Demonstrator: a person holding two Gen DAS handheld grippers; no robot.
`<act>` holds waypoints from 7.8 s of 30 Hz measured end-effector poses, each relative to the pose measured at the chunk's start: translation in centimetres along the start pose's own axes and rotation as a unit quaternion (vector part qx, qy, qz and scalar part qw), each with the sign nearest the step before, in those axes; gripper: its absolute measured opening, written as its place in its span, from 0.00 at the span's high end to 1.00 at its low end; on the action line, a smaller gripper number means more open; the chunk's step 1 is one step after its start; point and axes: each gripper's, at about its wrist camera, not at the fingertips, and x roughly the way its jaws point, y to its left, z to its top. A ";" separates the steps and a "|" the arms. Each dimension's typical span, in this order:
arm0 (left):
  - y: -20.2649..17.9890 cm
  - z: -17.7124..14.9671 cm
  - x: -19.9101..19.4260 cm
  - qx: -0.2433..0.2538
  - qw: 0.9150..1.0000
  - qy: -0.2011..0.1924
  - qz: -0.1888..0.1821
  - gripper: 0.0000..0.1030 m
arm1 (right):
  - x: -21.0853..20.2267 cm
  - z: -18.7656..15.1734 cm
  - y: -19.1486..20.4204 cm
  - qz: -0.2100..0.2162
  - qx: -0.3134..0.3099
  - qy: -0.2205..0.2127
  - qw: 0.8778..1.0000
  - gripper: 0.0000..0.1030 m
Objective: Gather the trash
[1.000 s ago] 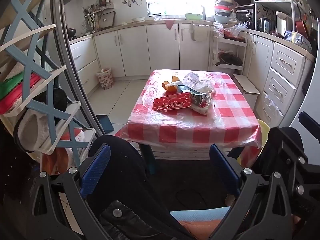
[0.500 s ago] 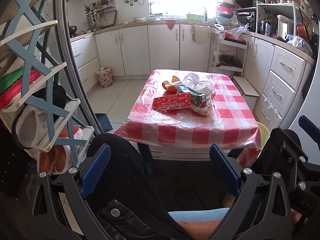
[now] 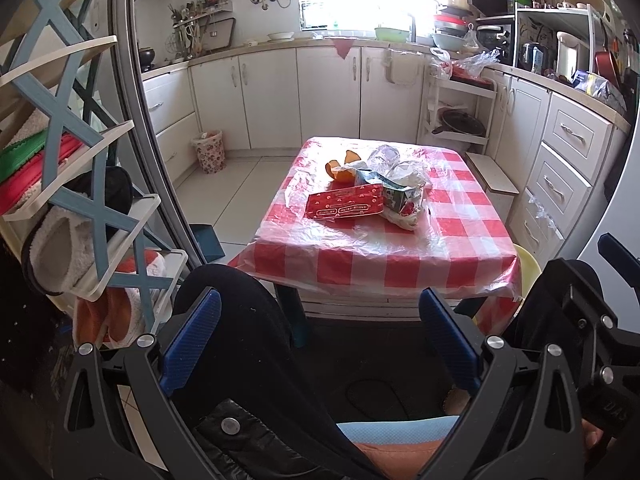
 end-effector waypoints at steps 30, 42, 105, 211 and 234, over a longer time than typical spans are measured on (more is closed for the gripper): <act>0.5 -0.4 0.4 -0.001 1.000 0.007 0.002 0.07 | 0.2 -0.4 0.8 0.004 -0.005 0.004 1.000 0.06; 0.6 -0.3 0.5 -0.003 1.000 0.010 0.003 0.07 | 0.2 -0.4 0.9 0.004 -0.006 0.005 1.000 0.06; -0.3 6.3 38.6 -0.517 0.763 0.224 -0.318 0.08 | 26.2 2.5 -12.6 0.075 0.188 0.160 0.966 0.06; -48.2 9.4 33.1 0.147 0.890 0.288 -0.322 0.62 | 27.9 3.1 -42.0 -0.035 0.398 0.084 0.913 0.27; -16.7 12.6 29.3 0.056 0.980 0.136 -0.132 0.31 | 33.1 5.9 -28.7 0.077 0.341 0.138 0.926 0.23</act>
